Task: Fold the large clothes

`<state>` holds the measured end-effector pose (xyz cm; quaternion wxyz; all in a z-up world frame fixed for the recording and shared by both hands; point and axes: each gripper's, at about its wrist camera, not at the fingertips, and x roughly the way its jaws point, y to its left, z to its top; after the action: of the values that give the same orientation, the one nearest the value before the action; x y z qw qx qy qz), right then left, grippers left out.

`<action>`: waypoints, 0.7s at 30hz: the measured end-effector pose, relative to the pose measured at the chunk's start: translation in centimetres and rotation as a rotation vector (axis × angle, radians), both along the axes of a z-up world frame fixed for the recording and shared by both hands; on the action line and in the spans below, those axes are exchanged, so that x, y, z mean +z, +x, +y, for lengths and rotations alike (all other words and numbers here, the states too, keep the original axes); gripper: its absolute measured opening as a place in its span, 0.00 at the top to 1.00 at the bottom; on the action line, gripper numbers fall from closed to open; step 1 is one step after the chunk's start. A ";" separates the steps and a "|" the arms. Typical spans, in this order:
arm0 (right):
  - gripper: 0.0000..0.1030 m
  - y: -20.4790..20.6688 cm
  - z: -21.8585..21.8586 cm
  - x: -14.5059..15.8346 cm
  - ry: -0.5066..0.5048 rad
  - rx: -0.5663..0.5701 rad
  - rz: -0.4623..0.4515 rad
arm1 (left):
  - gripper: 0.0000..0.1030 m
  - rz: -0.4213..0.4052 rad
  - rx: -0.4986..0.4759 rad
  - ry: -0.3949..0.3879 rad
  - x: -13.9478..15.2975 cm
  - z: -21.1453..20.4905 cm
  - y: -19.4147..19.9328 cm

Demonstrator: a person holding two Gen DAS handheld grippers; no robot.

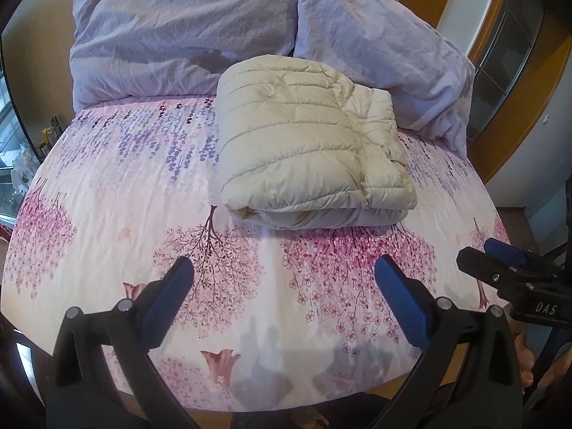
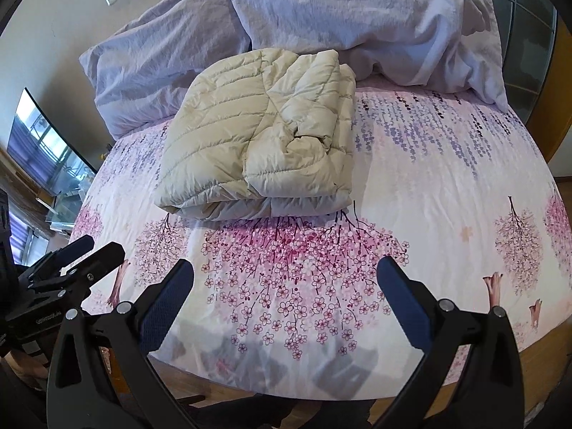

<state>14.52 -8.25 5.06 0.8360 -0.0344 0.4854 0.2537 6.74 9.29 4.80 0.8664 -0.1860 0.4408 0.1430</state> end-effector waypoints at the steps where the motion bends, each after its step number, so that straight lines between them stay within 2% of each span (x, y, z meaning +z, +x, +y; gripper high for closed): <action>1: 0.01 0.0 0.0 0.0 0.001 0.002 0.001 | 0.02 -0.002 0.003 -0.001 0.0 0.0 0.0; 21: 0.01 0.0 0.7 -0.1 0.019 0.012 0.012 | 0.02 -0.013 0.006 -0.028 -0.1 0.0 0.1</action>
<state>14.53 -7.55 4.93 0.8318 -0.0278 0.4876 0.2638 6.83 9.26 4.74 0.8661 -0.2004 0.4367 0.1381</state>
